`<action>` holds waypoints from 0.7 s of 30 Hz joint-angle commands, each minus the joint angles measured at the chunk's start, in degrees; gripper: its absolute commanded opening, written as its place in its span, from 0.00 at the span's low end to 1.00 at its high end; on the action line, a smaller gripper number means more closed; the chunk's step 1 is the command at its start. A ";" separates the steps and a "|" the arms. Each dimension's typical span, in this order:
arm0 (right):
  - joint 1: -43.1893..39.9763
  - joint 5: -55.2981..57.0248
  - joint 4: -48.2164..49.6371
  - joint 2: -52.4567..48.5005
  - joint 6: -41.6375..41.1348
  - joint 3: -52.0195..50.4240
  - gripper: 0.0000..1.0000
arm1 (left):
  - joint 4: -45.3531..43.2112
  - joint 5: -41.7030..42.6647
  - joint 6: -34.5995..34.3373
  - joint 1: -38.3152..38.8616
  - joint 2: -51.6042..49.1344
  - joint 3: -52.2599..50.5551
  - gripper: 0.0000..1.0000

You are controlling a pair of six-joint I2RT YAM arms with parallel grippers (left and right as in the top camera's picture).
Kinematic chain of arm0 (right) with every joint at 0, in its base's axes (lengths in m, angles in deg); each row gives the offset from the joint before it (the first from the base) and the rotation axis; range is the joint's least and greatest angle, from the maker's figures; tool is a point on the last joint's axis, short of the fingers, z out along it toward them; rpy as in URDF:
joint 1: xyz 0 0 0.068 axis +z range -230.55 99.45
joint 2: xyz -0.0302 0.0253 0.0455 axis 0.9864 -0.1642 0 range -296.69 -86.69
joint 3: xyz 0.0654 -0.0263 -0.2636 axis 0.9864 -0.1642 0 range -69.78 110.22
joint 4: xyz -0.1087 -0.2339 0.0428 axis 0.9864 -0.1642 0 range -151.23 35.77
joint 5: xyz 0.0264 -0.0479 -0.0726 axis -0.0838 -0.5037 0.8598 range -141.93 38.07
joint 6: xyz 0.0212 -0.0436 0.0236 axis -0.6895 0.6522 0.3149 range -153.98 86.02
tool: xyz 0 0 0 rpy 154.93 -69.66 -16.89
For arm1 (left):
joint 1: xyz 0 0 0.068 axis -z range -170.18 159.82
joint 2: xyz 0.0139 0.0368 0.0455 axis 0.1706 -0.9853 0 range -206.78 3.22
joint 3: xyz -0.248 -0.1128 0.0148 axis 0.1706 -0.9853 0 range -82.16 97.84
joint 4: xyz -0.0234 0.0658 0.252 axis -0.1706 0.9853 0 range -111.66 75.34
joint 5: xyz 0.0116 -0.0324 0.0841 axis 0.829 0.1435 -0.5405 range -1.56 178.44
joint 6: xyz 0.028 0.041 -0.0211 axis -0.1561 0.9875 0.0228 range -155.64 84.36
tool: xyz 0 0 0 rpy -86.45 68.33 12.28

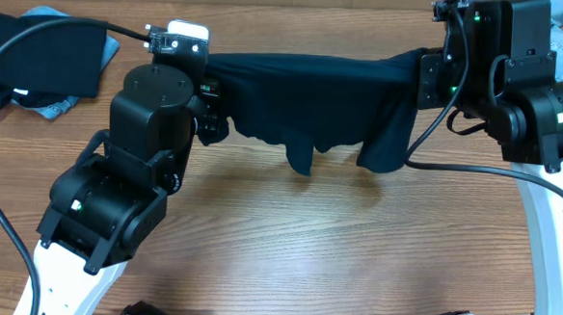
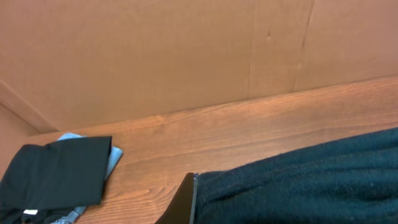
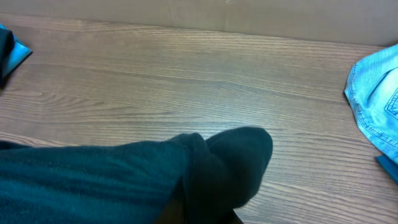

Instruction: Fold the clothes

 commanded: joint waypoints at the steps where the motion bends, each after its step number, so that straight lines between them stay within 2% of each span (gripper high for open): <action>1: -0.66 4.63 -0.11 1.14 1.05 1.49 0.04 | -0.22 -2.84 -1.16 -1.49 0.46 5.03 0.04; 2: -0.66 4.31 -0.09 1.14 1.05 1.49 0.05 | 0.24 -1.53 -1.18 -1.49 0.46 6.67 0.04; 3: -0.66 3.98 -0.09 1.14 1.07 1.49 0.10 | 0.59 -0.33 -1.18 -1.49 0.46 8.02 0.04; 4: -0.66 3.76 -0.09 1.14 1.05 1.49 0.19 | 1.16 0.74 -1.18 -1.49 0.46 9.97 0.04; 17: -0.66 -5.07 0.76 1.14 1.03 1.49 0.21 | 2.75 2.03 0.17 -1.42 0.46 16.92 0.04; 20: -0.61 -11.10 0.37 1.14 1.05 1.49 0.36 | 2.71 2.67 0.63 -1.42 0.46 17.92 0.04; 21: -0.52 -12.66 0.11 1.14 1.03 1.49 0.38 | 2.71 2.64 1.05 -1.42 0.46 18.25 0.04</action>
